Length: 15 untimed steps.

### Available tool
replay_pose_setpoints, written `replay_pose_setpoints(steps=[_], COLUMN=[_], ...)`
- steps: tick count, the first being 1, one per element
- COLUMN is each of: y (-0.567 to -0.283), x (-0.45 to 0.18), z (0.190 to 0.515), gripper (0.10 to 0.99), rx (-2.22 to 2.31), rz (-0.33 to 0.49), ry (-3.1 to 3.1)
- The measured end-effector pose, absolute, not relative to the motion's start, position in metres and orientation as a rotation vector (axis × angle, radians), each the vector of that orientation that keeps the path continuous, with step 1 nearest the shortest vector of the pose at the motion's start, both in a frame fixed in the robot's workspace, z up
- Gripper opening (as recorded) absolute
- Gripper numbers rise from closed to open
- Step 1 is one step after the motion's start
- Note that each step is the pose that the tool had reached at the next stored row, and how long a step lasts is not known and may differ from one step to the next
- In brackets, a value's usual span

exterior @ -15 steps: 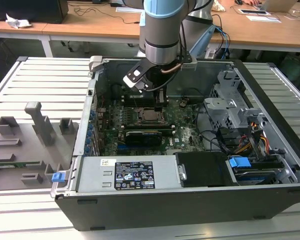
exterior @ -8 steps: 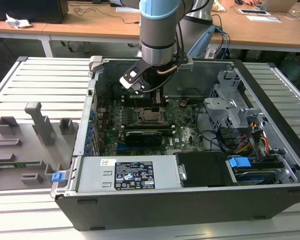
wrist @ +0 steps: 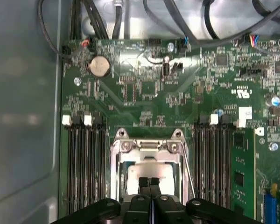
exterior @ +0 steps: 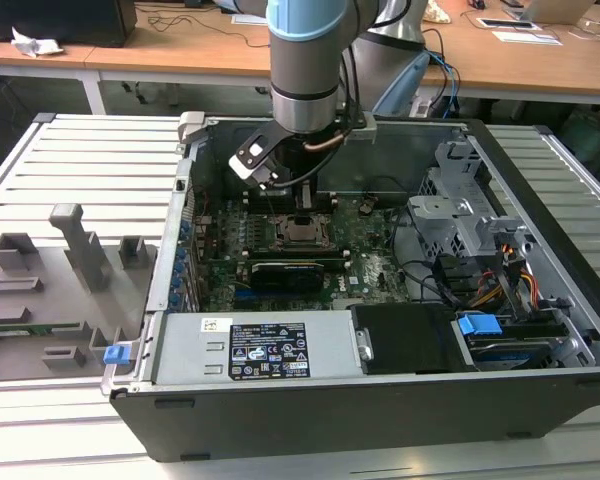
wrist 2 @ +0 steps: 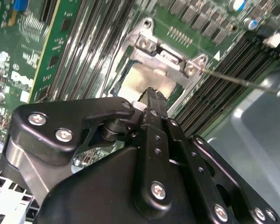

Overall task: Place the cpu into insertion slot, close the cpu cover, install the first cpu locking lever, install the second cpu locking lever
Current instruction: 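Close the cpu cover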

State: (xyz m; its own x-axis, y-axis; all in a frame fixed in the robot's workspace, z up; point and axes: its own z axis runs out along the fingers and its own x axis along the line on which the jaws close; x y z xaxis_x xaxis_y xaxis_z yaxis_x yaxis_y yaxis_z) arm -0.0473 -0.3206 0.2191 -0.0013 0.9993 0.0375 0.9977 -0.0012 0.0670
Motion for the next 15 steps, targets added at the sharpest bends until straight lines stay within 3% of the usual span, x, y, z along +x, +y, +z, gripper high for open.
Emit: replay_pose_setpoints(steps=[15], y=[-0.321], x=[-0.06], z=[0.205], gripper=[0.106], rx=[2.201], rz=[0.115], ry=[2.21])
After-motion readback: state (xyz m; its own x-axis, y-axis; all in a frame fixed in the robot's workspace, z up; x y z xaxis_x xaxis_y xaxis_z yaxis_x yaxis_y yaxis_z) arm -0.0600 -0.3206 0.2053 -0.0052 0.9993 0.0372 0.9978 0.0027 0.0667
